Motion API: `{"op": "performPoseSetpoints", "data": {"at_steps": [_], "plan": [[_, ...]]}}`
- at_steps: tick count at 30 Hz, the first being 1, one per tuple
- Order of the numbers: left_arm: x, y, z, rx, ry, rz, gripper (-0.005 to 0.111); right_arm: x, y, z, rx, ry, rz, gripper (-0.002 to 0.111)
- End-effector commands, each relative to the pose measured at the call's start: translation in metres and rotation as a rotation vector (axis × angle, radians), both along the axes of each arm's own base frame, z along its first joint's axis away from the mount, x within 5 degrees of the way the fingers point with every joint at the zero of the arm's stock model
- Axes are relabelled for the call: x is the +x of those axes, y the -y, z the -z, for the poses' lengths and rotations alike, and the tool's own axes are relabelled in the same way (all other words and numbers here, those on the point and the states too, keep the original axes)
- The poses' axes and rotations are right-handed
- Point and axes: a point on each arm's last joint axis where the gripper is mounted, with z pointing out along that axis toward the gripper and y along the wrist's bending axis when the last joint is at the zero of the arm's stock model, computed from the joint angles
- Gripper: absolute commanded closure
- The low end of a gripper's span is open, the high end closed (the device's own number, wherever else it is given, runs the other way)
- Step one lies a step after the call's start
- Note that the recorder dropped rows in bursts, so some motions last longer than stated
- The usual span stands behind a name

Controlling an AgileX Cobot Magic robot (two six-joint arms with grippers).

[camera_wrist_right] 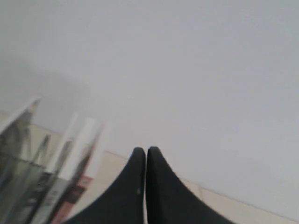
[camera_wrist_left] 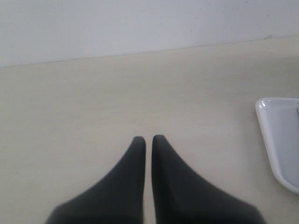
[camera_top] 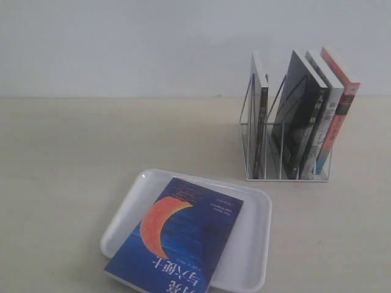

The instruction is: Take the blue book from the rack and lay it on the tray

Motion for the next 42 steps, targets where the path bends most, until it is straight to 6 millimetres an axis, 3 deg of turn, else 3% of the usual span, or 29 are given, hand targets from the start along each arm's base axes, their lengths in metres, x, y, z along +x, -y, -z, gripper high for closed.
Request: {"op": "performPoseSetpoints", "data": {"at_steps": [1,4,11,28,31,34,37,42], "plan": [[0.0,0.0,-0.003,-0.001,0.022,-0.002,0.102,-0.008,0.04,-0.003,0.107,0.016,0.227,0.108],[0.0,0.0,-0.003,-0.001,0.022,-0.002,0.102,-0.017,0.057,-0.001,0.219,0.004,0.355,0.108],[0.0,0.0,-0.003,-0.001,0.022,-0.002,0.102,-0.03,0.075,0.002,0.229,-0.029,0.541,0.108],[0.0,0.0,-0.003,-0.001,0.022,-0.002,0.102,-0.035,0.079,0.001,0.218,-0.018,0.559,0.108],[0.0,0.0,-0.003,-0.001,0.022,-0.002,0.102,-0.045,0.08,-0.001,0.373,0.039,0.485,0.108],[0.0,0.0,-0.003,-0.001,0.022,-0.002,0.102,-0.062,0.076,0.005,0.484,0.149,0.28,0.108],[0.0,0.0,-0.003,-0.001,0.022,-0.002,0.102,-0.08,0.068,0.023,0.448,0.267,0.095,0.108],[0.0,0.0,-0.003,-0.001,0.022,-0.002,0.102,-0.093,0.056,0.058,0.37,0.327,-0.035,0.108]]}}
